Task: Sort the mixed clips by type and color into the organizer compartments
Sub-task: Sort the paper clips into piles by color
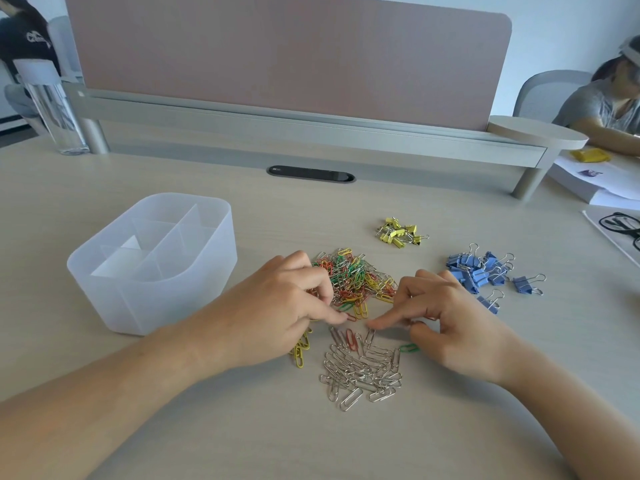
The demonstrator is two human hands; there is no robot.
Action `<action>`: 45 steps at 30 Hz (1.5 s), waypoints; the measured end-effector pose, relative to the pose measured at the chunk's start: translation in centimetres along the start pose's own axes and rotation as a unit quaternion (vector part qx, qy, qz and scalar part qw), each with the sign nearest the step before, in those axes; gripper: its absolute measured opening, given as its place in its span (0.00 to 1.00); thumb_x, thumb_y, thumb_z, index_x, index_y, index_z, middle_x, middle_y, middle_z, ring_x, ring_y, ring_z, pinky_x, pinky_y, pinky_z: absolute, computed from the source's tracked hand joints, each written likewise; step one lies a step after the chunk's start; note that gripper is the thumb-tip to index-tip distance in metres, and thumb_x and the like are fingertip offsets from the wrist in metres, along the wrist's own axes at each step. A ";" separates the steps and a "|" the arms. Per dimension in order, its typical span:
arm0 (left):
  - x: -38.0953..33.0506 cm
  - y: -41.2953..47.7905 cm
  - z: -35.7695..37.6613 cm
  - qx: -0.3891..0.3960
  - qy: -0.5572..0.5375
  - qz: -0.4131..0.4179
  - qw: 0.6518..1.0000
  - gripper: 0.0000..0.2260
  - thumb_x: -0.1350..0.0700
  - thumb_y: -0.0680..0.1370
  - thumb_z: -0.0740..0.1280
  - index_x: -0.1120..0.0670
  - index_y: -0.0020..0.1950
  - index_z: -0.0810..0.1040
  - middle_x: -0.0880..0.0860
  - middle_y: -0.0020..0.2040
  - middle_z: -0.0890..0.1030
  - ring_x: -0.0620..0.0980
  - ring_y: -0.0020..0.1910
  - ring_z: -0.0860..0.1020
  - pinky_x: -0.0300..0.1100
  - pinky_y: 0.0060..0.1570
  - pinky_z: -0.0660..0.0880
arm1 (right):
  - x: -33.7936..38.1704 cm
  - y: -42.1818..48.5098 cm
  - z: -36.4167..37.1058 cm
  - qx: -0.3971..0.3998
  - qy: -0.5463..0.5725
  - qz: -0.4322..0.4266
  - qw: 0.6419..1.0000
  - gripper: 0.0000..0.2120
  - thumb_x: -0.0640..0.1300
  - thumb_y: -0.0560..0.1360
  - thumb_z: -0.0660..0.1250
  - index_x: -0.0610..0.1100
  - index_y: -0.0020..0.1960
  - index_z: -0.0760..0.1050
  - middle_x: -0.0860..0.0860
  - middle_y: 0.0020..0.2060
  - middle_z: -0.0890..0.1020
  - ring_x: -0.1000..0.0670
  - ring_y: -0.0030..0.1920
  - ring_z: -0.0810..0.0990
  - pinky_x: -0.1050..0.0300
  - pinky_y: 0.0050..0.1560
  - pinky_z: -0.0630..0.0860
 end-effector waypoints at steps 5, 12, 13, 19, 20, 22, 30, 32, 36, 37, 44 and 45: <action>0.3 -0.2 -0.2 0.023 -0.019 0.000 1.000 0.20 0.58 0.75 0.56 0.41 0.52 0.85 0.40 0.43 0.76 0.43 0.45 0.66 0.41 0.45 0.70 | 0.2 0.0 -0.1 0.013 0.023 0.003 1.000 0.23 0.39 0.66 0.59 0.64 0.46 0.83 0.55 0.36 0.76 0.55 0.42 0.71 0.61 0.49 0.61; -0.4 -0.1 -0.5 0.054 -0.056 0.042 0.996 0.20 0.64 0.73 0.65 0.39 0.52 0.85 0.41 0.43 0.77 0.41 0.43 0.63 0.29 0.49 0.60 | 0.9 -0.1 -0.3 0.048 0.051 -0.001 0.998 0.24 0.44 0.66 0.55 0.64 0.50 0.82 0.57 0.37 0.76 0.54 0.44 0.73 0.53 0.52 0.65; -0.4 -0.1 -0.4 0.050 -0.055 0.039 0.996 0.20 0.64 0.73 0.65 0.40 0.52 0.85 0.41 0.44 0.76 0.41 0.43 0.63 0.29 0.49 0.60 | 0.8 0.0 -0.2 0.046 0.046 -0.003 0.998 0.26 0.41 0.66 0.56 0.65 0.52 0.82 0.57 0.37 0.76 0.54 0.45 0.73 0.53 0.52 0.66; -0.3 0.0 -0.4 0.032 -0.030 0.007 0.999 0.21 0.61 0.73 0.56 0.43 0.53 0.85 0.40 0.45 0.76 0.44 0.46 0.68 0.30 0.48 0.62 | 1.1 0.0 0.0 0.047 0.028 -0.010 0.998 0.26 0.39 0.65 0.60 0.67 0.50 0.81 0.58 0.38 0.75 0.56 0.44 0.71 0.61 0.50 0.61; -0.3 0.0 -0.4 0.033 -0.022 0.006 0.999 0.22 0.60 0.73 0.56 0.43 0.54 0.85 0.40 0.45 0.75 0.44 0.46 0.68 0.30 0.47 0.62 | 1.2 0.0 -0.1 0.052 0.030 -0.006 0.998 0.24 0.41 0.66 0.59 0.67 0.49 0.82 0.58 0.38 0.75 0.56 0.44 0.71 0.60 0.50 0.61; -0.2 0.0 -0.2 0.034 -0.011 0.005 0.999 0.22 0.60 0.73 0.56 0.42 0.55 0.84 0.40 0.45 0.75 0.44 0.45 0.67 0.30 0.47 0.61 | 1.3 -0.1 -0.2 0.062 0.040 -0.002 0.997 0.21 0.47 0.66 0.56 0.66 0.47 0.83 0.57 0.38 0.75 0.56 0.44 0.72 0.57 0.50 0.62; -0.2 0.0 -0.6 0.042 -0.038 0.009 0.998 0.20 0.63 0.73 0.62 0.40 0.52 0.85 0.41 0.43 0.75 0.41 0.44 0.65 0.32 0.46 0.63 | 1.2 0.0 0.2 0.051 0.018 -0.017 0.998 0.30 0.37 0.64 0.58 0.67 0.54 0.80 0.59 0.40 0.74 0.60 0.46 0.69 0.63 0.50 0.59; -0.5 0.0 -0.6 0.052 -0.063 0.021 0.996 0.20 0.64 0.73 0.62 0.40 0.51 0.85 0.41 0.44 0.75 0.40 0.44 0.64 0.28 0.47 0.61 | 1.1 0.1 0.3 0.051 0.002 -0.021 0.998 0.30 0.37 0.66 0.58 0.69 0.54 0.79 0.60 0.40 0.73 0.61 0.46 0.68 0.64 0.51 0.58; -1.1 0.0 -0.5 0.055 -0.079 0.022 0.995 0.24 0.64 0.71 0.58 0.41 0.55 0.84 0.41 0.45 0.75 0.42 0.45 0.66 0.27 0.49 0.61 | 0.0 -0.1 -0.5 0.003 -0.030 0.003 1.000 0.28 0.38 0.67 0.57 0.68 0.51 0.80 0.59 0.40 0.72 0.58 0.45 0.69 0.56 0.51 0.60; -1.1 0.0 -0.5 0.047 -0.070 0.016 0.996 0.25 0.63 0.71 0.56 0.42 0.57 0.83 0.41 0.45 0.75 0.43 0.45 0.67 0.27 0.49 0.61 | -0.3 -0.1 -0.8 -0.021 -0.022 0.019 0.999 0.26 0.39 0.68 0.56 0.66 0.50 0.81 0.59 0.39 0.73 0.57 0.45 0.69 0.54 0.53 0.60; 0.0 -0.1 0.1 0.033 0.013 -0.048 0.998 0.25 0.58 0.73 0.52 0.41 0.59 0.82 0.41 0.47 0.73 0.45 0.45 0.66 0.41 0.48 0.70 | -0.6 0.0 -1.0 -0.065 0.001 0.057 0.996 0.25 0.38 0.69 0.56 0.65 0.43 0.83 0.57 0.41 0.75 0.55 0.46 0.71 0.56 0.57 0.58; 0.1 -0.1 0.1 0.039 0.017 -0.048 0.998 0.25 0.58 0.73 0.52 0.41 0.59 0.82 0.41 0.47 0.72 0.44 0.45 0.65 0.42 0.48 0.70 | -0.5 0.0 -0.8 -0.057 -0.004 0.050 0.997 0.25 0.38 0.69 0.57 0.66 0.43 0.83 0.56 0.40 0.75 0.54 0.45 0.71 0.55 0.56 0.59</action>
Point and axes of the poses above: each hand's wrist, its own y-axis towards the middle knuckle, its own z-axis out of the palm, x = y × z, the point moved 1 cm from there along y, towards the middle knuckle
